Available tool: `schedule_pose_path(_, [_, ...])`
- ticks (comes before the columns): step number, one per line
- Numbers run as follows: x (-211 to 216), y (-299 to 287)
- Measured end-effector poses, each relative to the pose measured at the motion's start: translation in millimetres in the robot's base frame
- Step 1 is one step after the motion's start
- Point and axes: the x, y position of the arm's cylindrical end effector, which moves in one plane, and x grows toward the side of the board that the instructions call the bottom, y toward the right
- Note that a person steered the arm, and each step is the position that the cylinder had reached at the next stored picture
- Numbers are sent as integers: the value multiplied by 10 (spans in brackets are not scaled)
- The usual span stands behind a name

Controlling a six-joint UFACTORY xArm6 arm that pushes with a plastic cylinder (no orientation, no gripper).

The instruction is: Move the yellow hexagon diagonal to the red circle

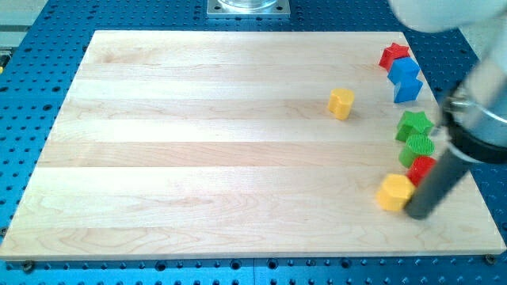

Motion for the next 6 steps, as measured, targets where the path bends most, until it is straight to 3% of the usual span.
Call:
schedule_pose_path(1, [-572, -463])
schedule_pose_path(3, [213, -495])
schedule_pose_path(4, [82, -967])
schedule_pose_path(5, [-461, -777])
schedule_pose_path(6, [-647, -769])
